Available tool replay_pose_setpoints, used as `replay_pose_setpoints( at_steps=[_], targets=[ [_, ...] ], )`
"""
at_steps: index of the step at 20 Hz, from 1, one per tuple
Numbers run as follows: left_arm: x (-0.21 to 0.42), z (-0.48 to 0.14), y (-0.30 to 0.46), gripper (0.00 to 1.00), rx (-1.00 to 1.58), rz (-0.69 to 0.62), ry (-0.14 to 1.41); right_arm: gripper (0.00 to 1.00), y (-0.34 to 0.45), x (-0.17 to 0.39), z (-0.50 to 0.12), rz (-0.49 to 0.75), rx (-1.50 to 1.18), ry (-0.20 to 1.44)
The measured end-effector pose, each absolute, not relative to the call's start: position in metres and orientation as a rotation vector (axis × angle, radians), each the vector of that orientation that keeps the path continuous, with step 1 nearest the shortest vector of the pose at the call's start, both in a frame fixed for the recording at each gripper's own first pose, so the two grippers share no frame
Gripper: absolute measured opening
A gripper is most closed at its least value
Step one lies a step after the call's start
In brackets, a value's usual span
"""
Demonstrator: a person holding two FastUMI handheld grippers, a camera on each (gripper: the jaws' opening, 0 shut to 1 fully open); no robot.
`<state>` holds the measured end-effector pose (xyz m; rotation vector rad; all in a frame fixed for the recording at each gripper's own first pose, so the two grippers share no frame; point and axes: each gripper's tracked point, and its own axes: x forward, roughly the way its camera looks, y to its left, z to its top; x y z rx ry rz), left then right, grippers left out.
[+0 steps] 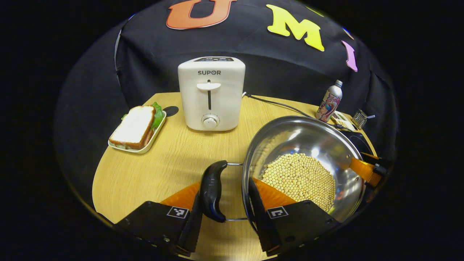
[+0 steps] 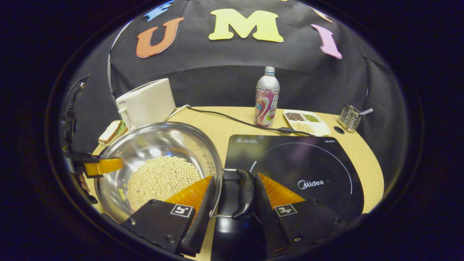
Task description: First push the handle of the pot to place it horizontally, then grasp the pot with both hands and set it on the induction cooktop.
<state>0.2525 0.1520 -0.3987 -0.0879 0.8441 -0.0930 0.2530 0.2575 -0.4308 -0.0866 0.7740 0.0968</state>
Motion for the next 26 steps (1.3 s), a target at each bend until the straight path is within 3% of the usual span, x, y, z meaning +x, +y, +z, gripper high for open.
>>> replay_pose_setpoints(
  at_steps=[1,2,3,5,12,26],
  targets=[
    [0.253,-0.399,0.152,0.63,-0.085,-0.09,0.844,0.64,0.258,0.254,-0.43,0.099,-0.086,0.773],
    [0.252,-0.399,0.152,0.73,-0.08,-0.087,0.847,0.61,0.258,0.255,-0.431,0.103,-0.096,0.771],
    [0.253,-0.399,0.152,0.63,-0.073,-0.084,0.847,0.63,0.258,0.256,-0.43,0.104,-0.106,0.77],
    [0.252,-0.397,0.152,0.63,-0.064,-0.08,0.857,0.58,0.257,0.256,-0.43,0.109,-0.121,0.772],
    [0.235,-0.377,0.157,0.63,-0.067,-0.043,0.859,0.59,0.259,0.251,-0.418,0.15,-0.112,0.793],
    [0.201,-0.25,0.133,0.63,-0.121,-0.001,0.802,0.59,0.238,0.238,-0.272,0.253,-0.123,0.714]
  ],
)
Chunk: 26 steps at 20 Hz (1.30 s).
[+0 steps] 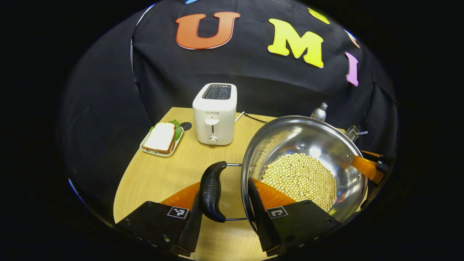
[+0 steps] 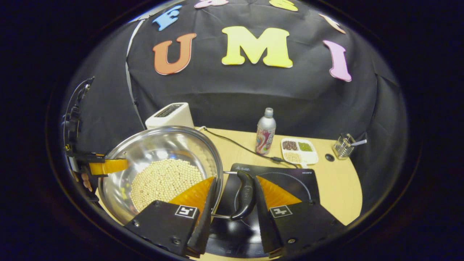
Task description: First push the handle of the pot to place it horizontally, then grasp the pot with both hands and set it on the induction cooktop.
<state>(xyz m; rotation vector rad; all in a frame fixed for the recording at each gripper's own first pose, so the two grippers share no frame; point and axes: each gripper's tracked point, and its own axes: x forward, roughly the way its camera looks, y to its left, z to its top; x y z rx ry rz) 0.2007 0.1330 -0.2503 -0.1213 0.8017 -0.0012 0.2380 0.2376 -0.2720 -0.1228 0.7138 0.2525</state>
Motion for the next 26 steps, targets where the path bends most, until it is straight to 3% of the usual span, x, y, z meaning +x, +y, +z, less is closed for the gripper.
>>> replay_pose_setpoints(
  at_steps=[13,26],
  targets=[
    [0.209,-0.18,0.045,0.63,-0.073,-0.049,0.746,0.59,0.149,0.241,-0.197,0.218,-0.109,0.657],
    [0.235,-0.216,-0.06,0.63,-0.048,-0.128,0.764,0.59,0.042,0.257,-0.23,0.114,-0.086,0.711]
  ],
)
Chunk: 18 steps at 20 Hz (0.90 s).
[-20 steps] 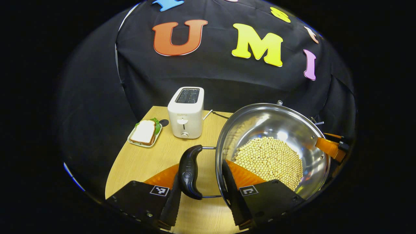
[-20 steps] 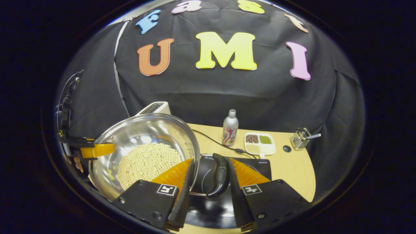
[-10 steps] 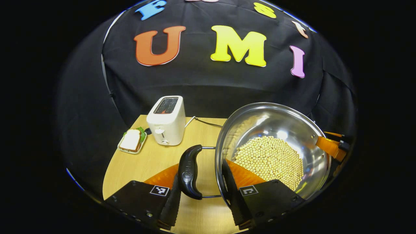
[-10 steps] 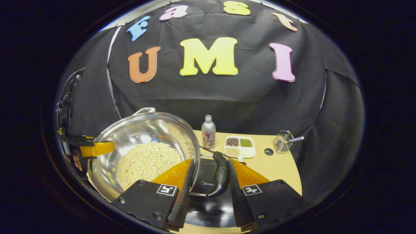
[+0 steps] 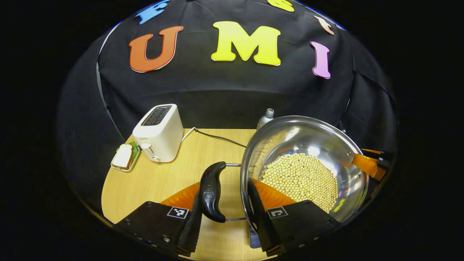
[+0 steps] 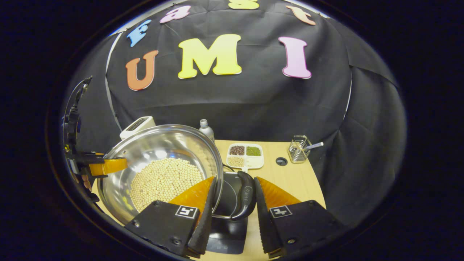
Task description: First push the handle of the pot to place it horizontally, then grasp the pot with both hands and set it on the induction cooktop.
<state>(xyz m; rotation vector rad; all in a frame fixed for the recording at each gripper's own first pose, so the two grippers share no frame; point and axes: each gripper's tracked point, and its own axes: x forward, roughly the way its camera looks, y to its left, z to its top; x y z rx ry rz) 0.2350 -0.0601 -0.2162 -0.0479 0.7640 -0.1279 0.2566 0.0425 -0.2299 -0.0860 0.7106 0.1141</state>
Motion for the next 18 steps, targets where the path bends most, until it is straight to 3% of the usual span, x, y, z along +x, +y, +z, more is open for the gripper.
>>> replay_pose_setpoints(
  at_steps=[18],
  targets=[
    [0.257,-0.313,-0.105,0.63,-0.087,-0.082,0.779,0.57,-0.003,0.295,-0.327,0.137,-0.161,0.727]
  ],
)
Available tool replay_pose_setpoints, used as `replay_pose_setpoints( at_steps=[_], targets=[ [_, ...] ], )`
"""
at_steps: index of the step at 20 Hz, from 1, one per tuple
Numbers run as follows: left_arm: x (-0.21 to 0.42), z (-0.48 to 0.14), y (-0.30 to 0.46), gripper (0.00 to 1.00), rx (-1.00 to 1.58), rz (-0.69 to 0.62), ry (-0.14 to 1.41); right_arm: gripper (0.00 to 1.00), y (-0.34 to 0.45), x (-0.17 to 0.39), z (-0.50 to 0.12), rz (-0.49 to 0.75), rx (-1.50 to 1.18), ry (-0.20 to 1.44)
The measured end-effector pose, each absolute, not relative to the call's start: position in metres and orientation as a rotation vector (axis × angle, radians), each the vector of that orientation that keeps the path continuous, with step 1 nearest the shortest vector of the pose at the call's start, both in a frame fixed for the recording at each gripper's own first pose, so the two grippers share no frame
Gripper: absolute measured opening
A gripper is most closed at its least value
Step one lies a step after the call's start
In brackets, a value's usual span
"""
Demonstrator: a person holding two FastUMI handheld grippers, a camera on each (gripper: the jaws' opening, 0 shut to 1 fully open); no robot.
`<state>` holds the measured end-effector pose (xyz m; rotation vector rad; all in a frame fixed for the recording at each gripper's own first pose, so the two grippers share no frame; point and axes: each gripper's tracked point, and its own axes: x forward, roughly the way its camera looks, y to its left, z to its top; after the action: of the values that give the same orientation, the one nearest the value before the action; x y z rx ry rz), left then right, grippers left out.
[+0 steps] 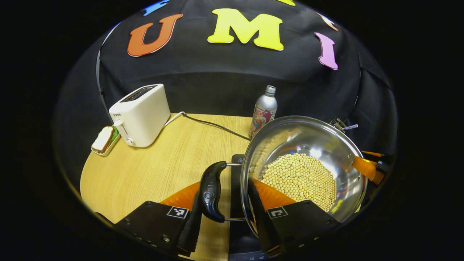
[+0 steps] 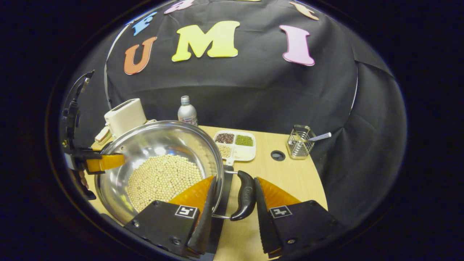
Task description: First push the handle of the pot to place it horizontally, then grasp the pot with both hands and set it on the induction cooktop.
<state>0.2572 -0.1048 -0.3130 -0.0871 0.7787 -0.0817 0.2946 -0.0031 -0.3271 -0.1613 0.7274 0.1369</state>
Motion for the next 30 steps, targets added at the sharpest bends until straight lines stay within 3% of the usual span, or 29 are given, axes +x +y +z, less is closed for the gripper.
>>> replay_pose_setpoints(
  at_steps=[4,12,13,15,16,17,22,23,24,25,26,27,28,30],
  targets=[
    [0.251,-0.331,-0.11,0.63,-0.088,-0.063,0.802,0.57,-0.009,0.293,-0.353,0.132,-0.119,0.777],
    [0.255,-0.332,-0.11,0.64,-0.102,-0.045,0.729,0.63,-0.013,0.294,-0.355,0.084,-0.09,0.681],
    [0.255,-0.332,-0.111,0.74,-0.102,-0.041,0.727,0.64,-0.013,0.294,-0.355,0.072,-0.095,0.677],
    [0.253,-0.331,-0.11,0.54,-0.094,-0.04,0.722,0.65,-0.014,0.293,-0.356,0.053,-0.121,0.659],
    [0.255,-0.332,-0.109,0.66,-0.094,-0.04,0.717,0.67,-0.014,0.294,-0.356,0.047,-0.132,0.653],
    [0.254,-0.332,-0.109,0.66,-0.095,-0.038,0.715,0.68,-0.014,0.296,-0.356,0.039,-0.133,0.651],
    [0.256,-0.33,-0.108,0.68,-0.103,-0.038,0.67,0.74,-0.016,0.294,-0.356,0.023,-0.118,0.649],
    [0.257,-0.328,-0.106,0.69,-0.101,-0.032,0.656,0.71,-0.016,0.293,-0.356,0.019,-0.112,0.652],
    [0.258,-0.326,-0.105,0.6,-0.099,-0.028,0.641,0.75,-0.016,0.29,-0.356,0.016,-0.104,0.654],
    [0.26,-0.323,-0.104,0.72,-0.102,-0.03,0.623,0.75,-0.016,0.289,-0.354,0.015,-0.095,0.647],
    [0.261,-0.32,-0.105,0.73,-0.102,-0.035,0.611,0.75,-0.014,0.29,-0.349,0.017,-0.081,0.637],
    [0.262,-0.319,-0.103,0.88,-0.098,-0.039,0.598,0.75,-0.012,0.287,-0.343,0.019,-0.064,0.623],
    [0.262,-0.317,-0.1,0.8,-0.109,-0.039,0.586,0.75,-0.012,0.283,-0.337,0.019,-0.048,0.606],
    [0.258,-0.307,-0.096,0.87,-0.134,-0.045,0.549,0.77,-0.011,0.272,-0.327,0.014,-0.027,0.583]
  ],
)
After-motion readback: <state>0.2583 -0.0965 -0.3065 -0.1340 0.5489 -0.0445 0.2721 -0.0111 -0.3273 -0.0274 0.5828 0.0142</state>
